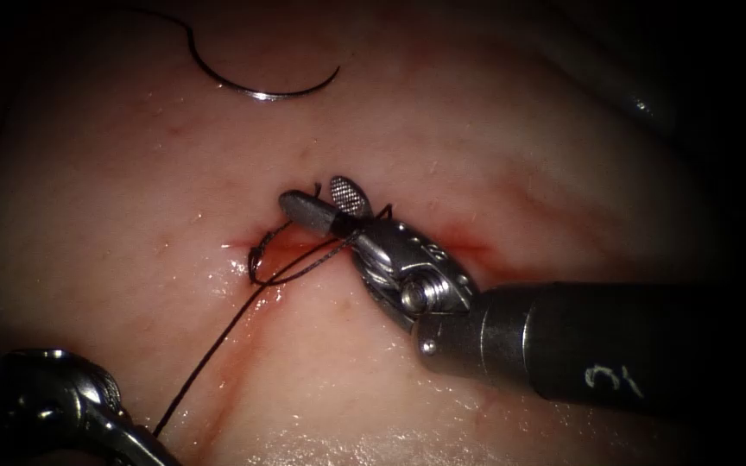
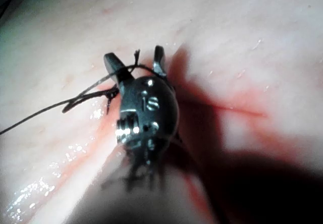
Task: Wound Closure
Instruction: Pick up the suture short end with the right gripper
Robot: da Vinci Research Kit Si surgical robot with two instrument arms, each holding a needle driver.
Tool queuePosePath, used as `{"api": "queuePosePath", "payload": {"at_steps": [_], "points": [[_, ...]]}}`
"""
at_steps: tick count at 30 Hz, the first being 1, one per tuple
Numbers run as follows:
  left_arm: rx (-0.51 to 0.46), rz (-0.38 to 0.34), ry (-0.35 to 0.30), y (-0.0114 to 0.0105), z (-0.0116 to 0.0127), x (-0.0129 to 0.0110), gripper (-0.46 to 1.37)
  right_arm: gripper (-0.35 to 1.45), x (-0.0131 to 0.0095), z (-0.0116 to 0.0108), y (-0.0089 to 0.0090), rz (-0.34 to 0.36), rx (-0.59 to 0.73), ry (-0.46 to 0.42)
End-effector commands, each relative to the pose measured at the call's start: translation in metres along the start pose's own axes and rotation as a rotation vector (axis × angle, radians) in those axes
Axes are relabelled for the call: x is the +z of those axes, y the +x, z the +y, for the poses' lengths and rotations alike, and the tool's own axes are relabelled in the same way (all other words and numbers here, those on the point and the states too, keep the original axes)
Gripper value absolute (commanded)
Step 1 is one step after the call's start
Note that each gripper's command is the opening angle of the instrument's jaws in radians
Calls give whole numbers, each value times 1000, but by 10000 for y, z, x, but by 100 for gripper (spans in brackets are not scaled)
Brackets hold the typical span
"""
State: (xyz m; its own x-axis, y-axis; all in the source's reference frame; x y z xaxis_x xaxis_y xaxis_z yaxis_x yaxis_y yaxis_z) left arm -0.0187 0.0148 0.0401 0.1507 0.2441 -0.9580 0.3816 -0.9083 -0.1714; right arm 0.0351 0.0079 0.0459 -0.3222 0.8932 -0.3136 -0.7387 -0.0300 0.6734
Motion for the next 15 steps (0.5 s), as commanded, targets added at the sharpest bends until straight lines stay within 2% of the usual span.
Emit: {"api": "queuePosePath", "payload": {"at_steps": [1, 6, 12, 15], "points": [[0, -3, 3, -1, -1, -3, -35, 85, 0, -5, -1, -9, -1, 9], [-2, -9, 20, -2, -6, -10, -35, 47, -3, -12, 0, -12, -33, 11], [-13, -9, 51, 4, -25, -28, -35, -30, -4, -12, 5, 3, -106, 26], [-22, -12, 79, 7, -40, -45, -35, -35, -4, -14, 9, 13, -144, 35]]}}
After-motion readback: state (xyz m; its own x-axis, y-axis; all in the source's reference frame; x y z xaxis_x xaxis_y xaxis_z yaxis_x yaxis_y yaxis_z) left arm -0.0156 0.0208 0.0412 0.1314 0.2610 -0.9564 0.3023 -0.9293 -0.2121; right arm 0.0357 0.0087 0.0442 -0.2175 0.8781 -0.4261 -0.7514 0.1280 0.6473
